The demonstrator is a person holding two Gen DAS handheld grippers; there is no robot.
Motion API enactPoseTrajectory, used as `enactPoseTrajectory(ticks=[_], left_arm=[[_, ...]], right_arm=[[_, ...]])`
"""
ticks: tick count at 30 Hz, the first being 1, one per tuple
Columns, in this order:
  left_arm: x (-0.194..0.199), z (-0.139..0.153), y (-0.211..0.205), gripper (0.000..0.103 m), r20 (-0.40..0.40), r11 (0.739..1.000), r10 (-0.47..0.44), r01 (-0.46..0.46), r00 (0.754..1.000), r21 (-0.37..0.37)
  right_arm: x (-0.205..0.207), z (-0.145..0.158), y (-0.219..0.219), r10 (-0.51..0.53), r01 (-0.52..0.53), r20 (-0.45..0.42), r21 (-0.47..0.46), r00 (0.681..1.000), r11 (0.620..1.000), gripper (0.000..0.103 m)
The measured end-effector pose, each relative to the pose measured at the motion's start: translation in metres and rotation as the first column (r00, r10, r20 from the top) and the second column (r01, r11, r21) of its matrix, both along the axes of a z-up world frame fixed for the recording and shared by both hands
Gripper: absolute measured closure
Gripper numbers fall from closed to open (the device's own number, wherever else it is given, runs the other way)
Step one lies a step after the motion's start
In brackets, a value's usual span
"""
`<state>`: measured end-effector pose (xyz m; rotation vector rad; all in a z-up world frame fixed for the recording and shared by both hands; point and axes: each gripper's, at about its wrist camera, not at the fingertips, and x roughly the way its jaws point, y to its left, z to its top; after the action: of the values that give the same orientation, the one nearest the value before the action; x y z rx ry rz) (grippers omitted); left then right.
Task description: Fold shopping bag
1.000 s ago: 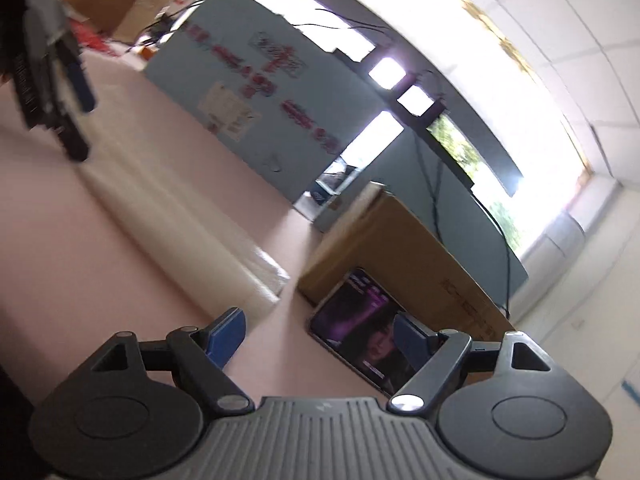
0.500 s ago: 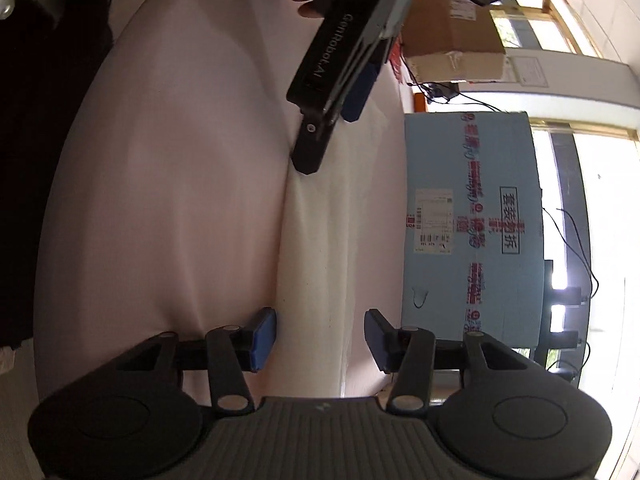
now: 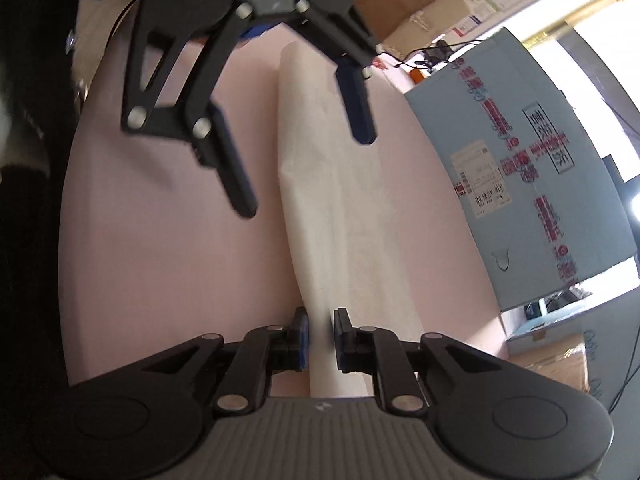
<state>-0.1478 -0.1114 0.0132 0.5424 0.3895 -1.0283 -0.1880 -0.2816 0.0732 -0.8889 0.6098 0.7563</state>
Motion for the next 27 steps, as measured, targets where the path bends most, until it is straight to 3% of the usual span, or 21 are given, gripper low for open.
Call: enactPoseTrajectory(ticks=[1,4,6,9,14,16,17,19,21,22,23,26,27], left_arm=[[0.008,-0.001,0.0,0.041,-0.037,1.0,0.0,0.0,0.999,0.002],[0.031,-0.006,0.005,0.065,-0.191,1.0,0.009,-0.014,0.982,-0.023],[0.047,-0.006,0.012,0.067,-0.293,0.997,0.003,-0.025,0.956,-0.069],[0.079,-0.007,0.024,0.072,-0.464,0.988,-0.016,-0.058,0.886,-0.144],[0.115,-0.021,0.038,0.072,-0.64,0.966,-0.071,-0.108,0.765,-0.236],[0.12,-0.026,0.045,0.073,-0.673,0.957,-0.087,-0.126,0.734,-0.262],[0.12,-0.027,0.049,0.073,-0.682,0.953,-0.09,-0.136,0.725,-0.271],[0.116,-0.027,0.058,0.072,-0.687,0.95,-0.089,-0.147,0.721,-0.277],[0.109,-0.028,0.068,0.072,-0.693,0.948,-0.092,-0.151,0.715,-0.282],[0.107,-0.028,0.073,0.072,-0.693,0.947,-0.089,-0.155,0.715,-0.281],[0.108,-0.027,0.08,0.072,-0.694,0.944,-0.078,-0.17,0.716,-0.281],[0.117,-0.025,0.102,0.072,-0.687,0.925,0.0,-0.262,0.726,-0.276],[0.12,-0.026,0.108,0.072,-0.685,0.917,0.023,-0.288,0.728,-0.275]], right_arm=[[0.004,0.004,-0.006,-0.026,0.027,-0.024,0.055,0.999,0.998,0.089],[0.02,0.014,-0.032,-0.091,0.119,-0.129,0.228,0.987,0.966,0.089],[0.032,0.016,-0.048,-0.121,0.181,-0.208,0.296,0.97,0.938,0.086],[0.051,0.015,-0.073,-0.155,0.291,-0.349,0.382,0.924,0.877,0.075],[0.049,0.001,-0.113,-0.202,0.421,-0.46,0.445,0.865,0.791,0.076],[0.051,-0.002,-0.125,-0.216,0.481,-0.515,0.463,0.83,0.745,0.079],[0.052,-0.004,-0.129,-0.22,0.509,-0.543,0.467,0.811,0.723,0.079],[0.054,-0.01,-0.141,-0.192,0.587,-0.631,0.506,0.751,0.632,0.084],[0.05,-0.012,-0.146,-0.135,0.611,-0.678,0.533,0.722,0.585,0.085],[0.048,-0.013,-0.146,-0.128,0.614,-0.686,0.532,0.716,0.583,0.085],[0.046,-0.014,-0.145,-0.155,0.627,-0.686,0.519,0.711,0.581,0.085],[0.055,-0.021,-0.155,-0.224,0.73,-0.734,0.493,0.641,0.473,0.085],[0.055,-0.022,-0.156,-0.252,0.744,-0.731,0.489,0.634,0.456,0.085]])
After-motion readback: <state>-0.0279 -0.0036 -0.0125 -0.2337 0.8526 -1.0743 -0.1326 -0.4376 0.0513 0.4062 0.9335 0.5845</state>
